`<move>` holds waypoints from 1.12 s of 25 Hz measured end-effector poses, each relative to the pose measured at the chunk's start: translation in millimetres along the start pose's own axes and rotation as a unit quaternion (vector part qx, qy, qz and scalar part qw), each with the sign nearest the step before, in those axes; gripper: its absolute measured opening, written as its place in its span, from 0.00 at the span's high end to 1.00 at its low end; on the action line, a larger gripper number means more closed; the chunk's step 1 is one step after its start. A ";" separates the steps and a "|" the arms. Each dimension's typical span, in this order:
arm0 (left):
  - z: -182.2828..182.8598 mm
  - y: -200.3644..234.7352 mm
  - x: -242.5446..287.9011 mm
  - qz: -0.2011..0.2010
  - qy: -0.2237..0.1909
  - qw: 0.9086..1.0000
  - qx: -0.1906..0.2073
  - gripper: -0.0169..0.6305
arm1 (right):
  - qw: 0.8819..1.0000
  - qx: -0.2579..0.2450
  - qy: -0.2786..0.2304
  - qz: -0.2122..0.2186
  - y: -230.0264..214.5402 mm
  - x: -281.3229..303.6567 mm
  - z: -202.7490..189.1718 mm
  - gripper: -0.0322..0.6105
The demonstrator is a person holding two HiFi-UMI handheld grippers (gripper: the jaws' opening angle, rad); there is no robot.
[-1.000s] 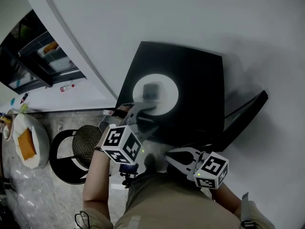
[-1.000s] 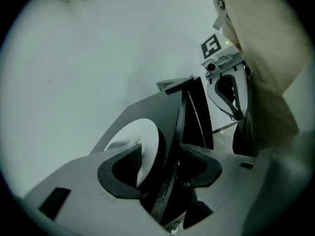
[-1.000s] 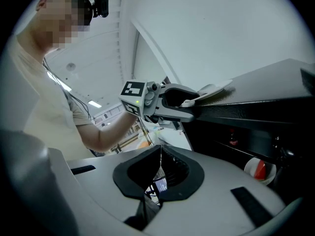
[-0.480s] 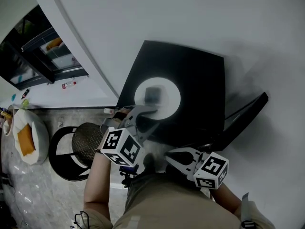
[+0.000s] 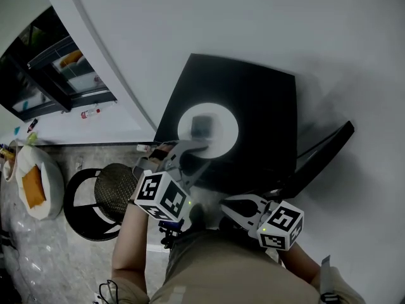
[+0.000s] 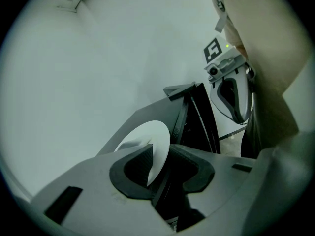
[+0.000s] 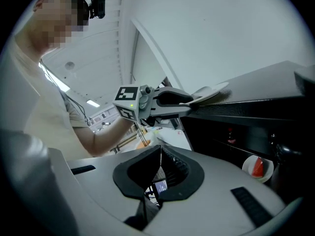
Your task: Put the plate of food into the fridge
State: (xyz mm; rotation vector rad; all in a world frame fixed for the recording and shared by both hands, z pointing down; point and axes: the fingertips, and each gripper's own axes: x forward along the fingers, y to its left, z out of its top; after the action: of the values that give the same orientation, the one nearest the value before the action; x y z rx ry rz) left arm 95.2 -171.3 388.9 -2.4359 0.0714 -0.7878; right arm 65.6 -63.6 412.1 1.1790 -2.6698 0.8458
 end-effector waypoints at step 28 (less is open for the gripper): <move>8.6 -25.4 -30.4 -0.036 -0.042 0.998 0.020 0.82 | 0.935 0.283 -0.209 -0.045 -49.8 -6.9 65.9 0.76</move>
State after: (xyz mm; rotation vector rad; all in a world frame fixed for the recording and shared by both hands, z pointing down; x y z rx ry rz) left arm 71.7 -139.1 381.0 -2.4422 -0.0644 -0.7092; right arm 113.9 -121.0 376.9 1.7605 -2.7279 1.5789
